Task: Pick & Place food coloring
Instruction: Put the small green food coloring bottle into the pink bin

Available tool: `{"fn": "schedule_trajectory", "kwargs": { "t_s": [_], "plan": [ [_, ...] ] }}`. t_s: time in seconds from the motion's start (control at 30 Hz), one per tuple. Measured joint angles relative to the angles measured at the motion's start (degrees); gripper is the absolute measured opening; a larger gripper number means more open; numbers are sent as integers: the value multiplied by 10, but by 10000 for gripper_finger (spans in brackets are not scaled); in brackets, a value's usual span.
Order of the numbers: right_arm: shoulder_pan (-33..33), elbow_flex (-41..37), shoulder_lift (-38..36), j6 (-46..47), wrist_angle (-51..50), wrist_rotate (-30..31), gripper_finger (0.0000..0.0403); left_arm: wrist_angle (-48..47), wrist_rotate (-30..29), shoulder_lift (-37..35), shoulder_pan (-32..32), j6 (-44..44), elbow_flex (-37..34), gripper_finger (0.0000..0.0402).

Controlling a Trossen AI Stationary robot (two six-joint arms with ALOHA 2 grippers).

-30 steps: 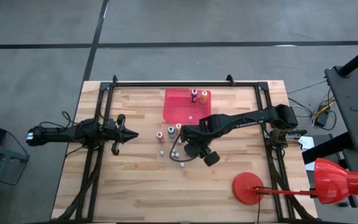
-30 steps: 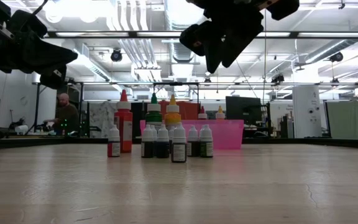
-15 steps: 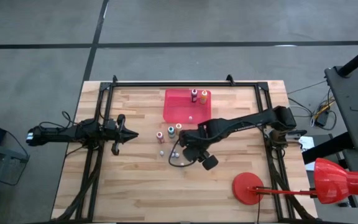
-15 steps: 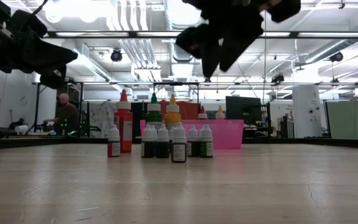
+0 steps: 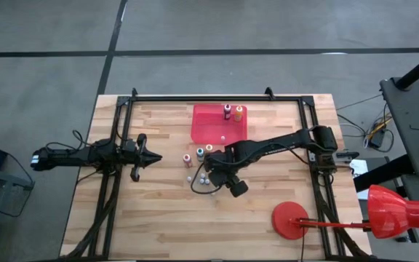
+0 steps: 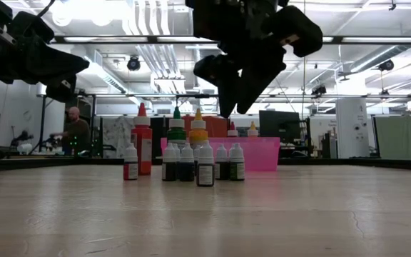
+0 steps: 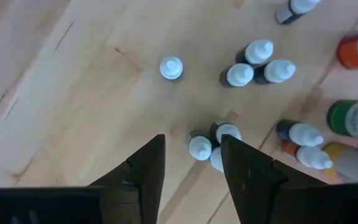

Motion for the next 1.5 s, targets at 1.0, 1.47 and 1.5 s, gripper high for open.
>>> {"fn": "schedule_trajectory", "kwargs": {
  "t_s": [1.0,1.47,1.5],
  "plan": [
    [-7,-46,-1,10,29,2,151,0,0,0,0,0,0,0],
    [-7,-49,16,18,38,2,151,0,0,0,0,0,0,0],
    [-7,-49,17,19,39,2,151,0,0,0,0,0,0,0]
  ]
}}
